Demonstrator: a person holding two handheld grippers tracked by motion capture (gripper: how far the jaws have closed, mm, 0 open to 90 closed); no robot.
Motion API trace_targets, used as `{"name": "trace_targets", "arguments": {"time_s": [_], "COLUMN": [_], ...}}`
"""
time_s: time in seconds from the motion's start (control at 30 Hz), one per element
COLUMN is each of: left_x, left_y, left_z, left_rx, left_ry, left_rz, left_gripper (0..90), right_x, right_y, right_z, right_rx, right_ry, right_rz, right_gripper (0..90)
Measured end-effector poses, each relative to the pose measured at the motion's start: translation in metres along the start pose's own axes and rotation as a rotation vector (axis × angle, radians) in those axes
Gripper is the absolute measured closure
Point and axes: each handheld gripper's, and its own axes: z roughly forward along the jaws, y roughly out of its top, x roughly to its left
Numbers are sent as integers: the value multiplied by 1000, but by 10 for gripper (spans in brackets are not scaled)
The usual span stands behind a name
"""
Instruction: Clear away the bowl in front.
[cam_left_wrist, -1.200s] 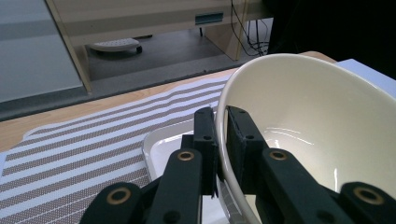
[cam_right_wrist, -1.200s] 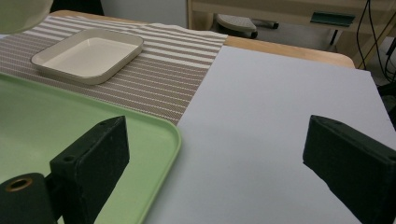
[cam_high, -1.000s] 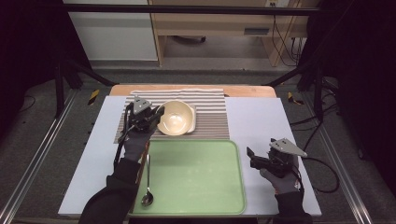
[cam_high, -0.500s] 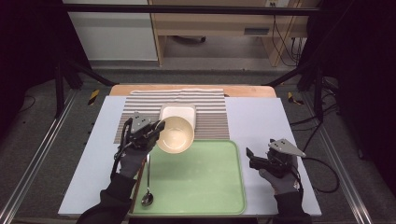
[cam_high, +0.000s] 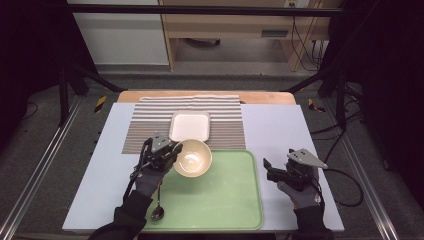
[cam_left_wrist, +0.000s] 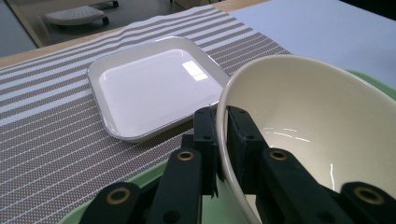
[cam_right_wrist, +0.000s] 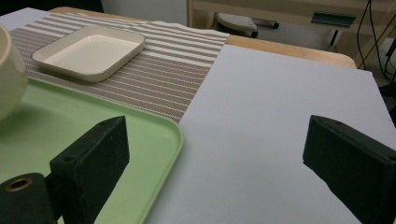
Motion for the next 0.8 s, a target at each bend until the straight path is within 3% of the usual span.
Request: {"name": "trace_targets", "arguments": {"time_s": [0.13,0.27,0.4,0.8], "left_x": [0,-1,0,3], "left_y": [-5,-9,-12,-18], "left_z": [9,13,16,18], "left_rx": [27,52,53,73], "left_ry": [-15,-14,-22,5], "left_rz": [-17,-9,-29,-19], "left_gripper": [820,819,819,813], "right_x": [-1,-1,-1,-2], "right_y": [0,-1,0,-2], "right_z": [0,0,0,1], "right_rx": [1,4,2,11], "right_ry": [0,0,1,-11], "right_rz": [3,4,3,6], "right_gripper": [74,74,72,58]}}
